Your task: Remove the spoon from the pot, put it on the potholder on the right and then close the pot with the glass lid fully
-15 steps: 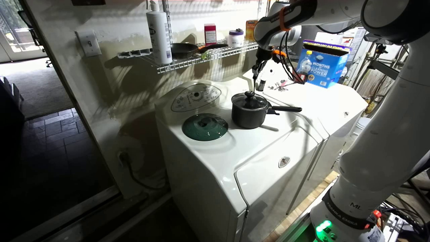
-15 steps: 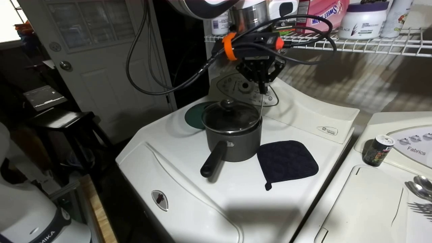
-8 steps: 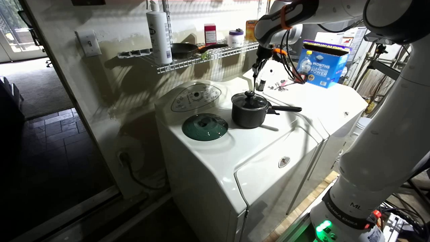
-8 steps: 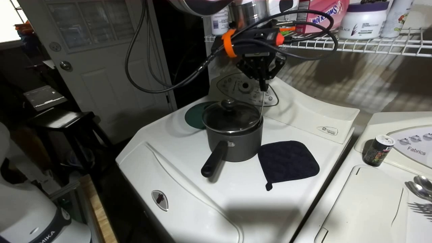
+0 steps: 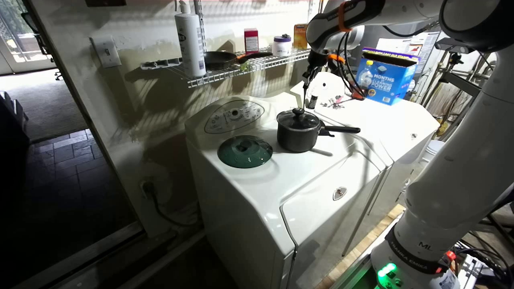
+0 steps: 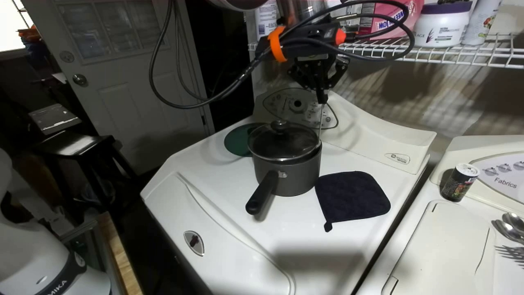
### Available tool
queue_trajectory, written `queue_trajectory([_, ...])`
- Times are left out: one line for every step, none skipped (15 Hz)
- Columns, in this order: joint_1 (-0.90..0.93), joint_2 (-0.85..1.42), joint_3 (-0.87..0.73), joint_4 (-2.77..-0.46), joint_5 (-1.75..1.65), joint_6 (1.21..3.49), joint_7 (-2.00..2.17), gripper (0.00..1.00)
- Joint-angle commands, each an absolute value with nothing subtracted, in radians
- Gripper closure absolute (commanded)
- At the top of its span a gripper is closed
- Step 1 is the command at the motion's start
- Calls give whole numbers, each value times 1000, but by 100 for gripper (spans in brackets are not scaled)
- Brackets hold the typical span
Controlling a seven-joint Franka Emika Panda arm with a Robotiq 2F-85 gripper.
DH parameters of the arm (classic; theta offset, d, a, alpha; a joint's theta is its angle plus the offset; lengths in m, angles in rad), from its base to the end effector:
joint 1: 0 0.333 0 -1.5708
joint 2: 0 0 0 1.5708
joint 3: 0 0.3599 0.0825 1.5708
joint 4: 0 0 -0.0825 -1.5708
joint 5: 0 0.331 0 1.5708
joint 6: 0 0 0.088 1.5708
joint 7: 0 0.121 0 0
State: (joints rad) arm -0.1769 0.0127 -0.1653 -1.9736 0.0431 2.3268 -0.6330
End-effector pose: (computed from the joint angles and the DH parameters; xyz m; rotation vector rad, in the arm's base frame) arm 0.5154 -0.1818 0.5491 2.9483 0.3959 0.4760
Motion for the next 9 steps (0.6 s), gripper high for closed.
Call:
queue_trajectory([-178, -10, -169, -1975, 27, 2347, -621, 99])
queue_trajectory([-177, -13, -170, -1975, 26, 2349, -619, 99])
queue_trajectory([-177, -15, -171, -1975, 24, 2350, -617, 99])
queue_trajectory([-177, -16, -172, -1974, 21, 2353, -614, 99])
queue_trajectory([-177, -18, -173, -1974, 21, 2353, -613, 99])
queue_trajectory([-177, -20, -174, -1975, 22, 2355, -613, 99])
queue_trajectory([-177, -24, -175, -1977, 23, 2355, -613, 99])
queue_trajectory([-177, -27, -176, -1977, 24, 2357, -612, 99])
queue_trajectory([-178, -29, -176, -1977, 24, 2359, -611, 99])
